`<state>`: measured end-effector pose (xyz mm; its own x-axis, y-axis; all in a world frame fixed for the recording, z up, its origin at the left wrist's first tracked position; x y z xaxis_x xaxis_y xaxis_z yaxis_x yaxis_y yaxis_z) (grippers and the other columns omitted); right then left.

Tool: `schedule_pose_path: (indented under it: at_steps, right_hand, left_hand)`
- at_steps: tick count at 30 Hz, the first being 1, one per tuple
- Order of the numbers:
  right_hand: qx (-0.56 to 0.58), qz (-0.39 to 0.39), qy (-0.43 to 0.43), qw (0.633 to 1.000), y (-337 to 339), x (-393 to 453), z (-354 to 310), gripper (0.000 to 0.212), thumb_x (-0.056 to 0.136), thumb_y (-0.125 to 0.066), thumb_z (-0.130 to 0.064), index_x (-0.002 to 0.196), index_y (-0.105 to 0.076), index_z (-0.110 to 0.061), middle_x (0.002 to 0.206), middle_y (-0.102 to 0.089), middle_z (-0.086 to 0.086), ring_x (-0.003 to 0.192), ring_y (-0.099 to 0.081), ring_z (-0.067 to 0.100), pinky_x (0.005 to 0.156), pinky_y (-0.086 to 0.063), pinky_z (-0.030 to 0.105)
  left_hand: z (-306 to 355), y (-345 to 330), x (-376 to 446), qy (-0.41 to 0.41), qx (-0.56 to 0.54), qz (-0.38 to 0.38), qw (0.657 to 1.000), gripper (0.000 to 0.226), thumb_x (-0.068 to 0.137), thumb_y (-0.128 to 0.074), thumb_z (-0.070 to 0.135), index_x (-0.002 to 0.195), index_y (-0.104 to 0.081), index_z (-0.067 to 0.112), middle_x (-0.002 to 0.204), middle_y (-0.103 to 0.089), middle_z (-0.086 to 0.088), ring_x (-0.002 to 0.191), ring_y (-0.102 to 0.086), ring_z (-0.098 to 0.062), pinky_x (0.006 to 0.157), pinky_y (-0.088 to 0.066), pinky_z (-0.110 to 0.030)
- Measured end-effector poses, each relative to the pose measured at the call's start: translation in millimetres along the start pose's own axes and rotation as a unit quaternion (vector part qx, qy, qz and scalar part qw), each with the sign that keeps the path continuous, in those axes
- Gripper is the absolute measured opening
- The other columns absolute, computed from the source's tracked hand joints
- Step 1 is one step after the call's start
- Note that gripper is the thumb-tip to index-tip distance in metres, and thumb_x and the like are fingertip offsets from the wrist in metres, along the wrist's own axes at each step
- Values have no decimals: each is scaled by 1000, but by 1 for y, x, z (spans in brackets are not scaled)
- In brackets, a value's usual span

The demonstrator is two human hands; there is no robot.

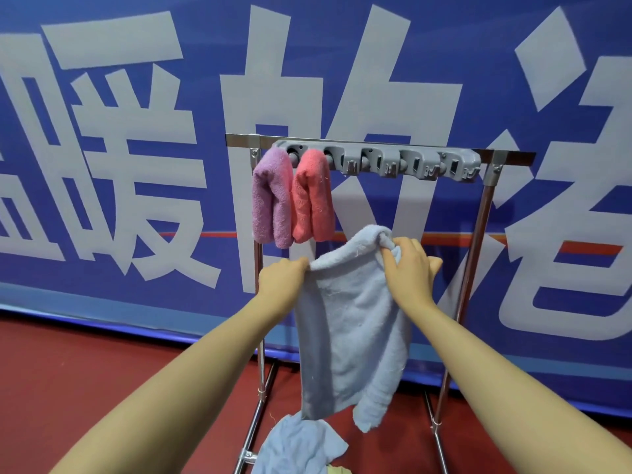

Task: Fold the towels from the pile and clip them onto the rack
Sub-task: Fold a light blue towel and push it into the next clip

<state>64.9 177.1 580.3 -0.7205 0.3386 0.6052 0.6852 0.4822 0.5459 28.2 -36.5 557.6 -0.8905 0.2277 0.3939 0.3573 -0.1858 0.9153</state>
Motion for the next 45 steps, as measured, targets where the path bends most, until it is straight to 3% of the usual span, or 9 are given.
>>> schedule_pose_path:
  at_steps: [4,9,14,21,29,33,37,41,45]
  right_hand:
    - [1,-62,28,998,-7,-10,-5,30,90,-57,-35,120,-56,-29,102,-50,-6,98,-45,14,73,-12,27]
    - [-12,-157,103,982,-33,-24,-33,32,83,-64,-47,113,-62,-36,91,-36,-11,100,-39,11,84,-18,29]
    - [-24,-169,109,979,-45,-27,-46,22,90,-57,-42,99,-70,-26,90,-41,-7,98,-42,14,71,-12,28]
    - [128,-148,39,980,-39,-25,-40,17,94,-52,-28,85,-66,-26,81,-45,-12,99,-43,16,84,-26,22]
    - [92,-126,43,987,-33,-17,-36,16,93,-52,-23,81,-62,-21,86,-52,-9,93,-48,13,92,-32,36]
    - [53,-155,24,986,-36,-17,-23,14,94,-51,-25,87,-62,-19,94,-54,-4,98,-51,18,92,-29,32]
    - [-1,-189,31,982,-40,-20,-19,21,93,-44,-17,97,-65,-16,100,-51,-2,104,-47,19,86,-23,30]
    - [-15,-209,6,978,-39,-18,-13,35,93,-32,-6,109,-62,-14,113,-49,4,114,-42,22,100,-27,35]
    - [87,-232,20,969,-39,-22,-15,30,86,-46,0,107,-62,-15,110,-55,1,104,-53,18,88,-42,27]
  left_hand:
    - [8,9,5,-57,-87,21,994,28,86,-40,3,105,-57,16,87,-59,-9,83,-55,-33,60,-35,-31]
    - [27,21,6,-81,-211,45,973,32,86,-44,3,109,-64,12,99,-69,-11,88,-62,-33,72,-51,-43]
    - [33,24,3,-119,-240,25,963,27,87,-50,7,110,-62,13,102,-68,-7,92,-61,-29,77,-50,-41]
    - [7,8,-6,3,-225,39,974,33,87,-56,28,114,-52,8,108,-52,-9,100,-49,-27,85,-43,-38]
    - [22,22,-12,-13,-298,76,951,30,94,-48,22,72,-56,2,75,-54,-10,76,-50,-23,70,-42,-40]
    - [23,31,-11,31,-384,96,918,32,96,-46,22,64,-41,20,61,-44,9,58,-40,-7,55,-32,-25]
    - [20,34,-11,66,-427,113,895,10,95,-39,12,90,-46,17,65,-48,6,57,-43,-11,50,-31,-22]
    - [22,30,-12,40,-372,80,924,24,87,-37,-1,85,-56,14,76,-56,-2,69,-51,-20,68,-46,-37]
    - [31,18,-14,8,-329,43,943,20,84,-44,4,88,-63,11,88,-52,4,92,-54,-22,87,-42,-37]
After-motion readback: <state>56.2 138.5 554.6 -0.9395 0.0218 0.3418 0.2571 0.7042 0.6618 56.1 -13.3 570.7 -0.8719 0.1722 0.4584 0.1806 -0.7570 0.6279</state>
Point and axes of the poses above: each hand's wrist, its own x-axis towards the middle knuckle, its own y-axis out of the back of the hand, z = x × y, the point moved 7 cm from there along x, towards the middle knuckle
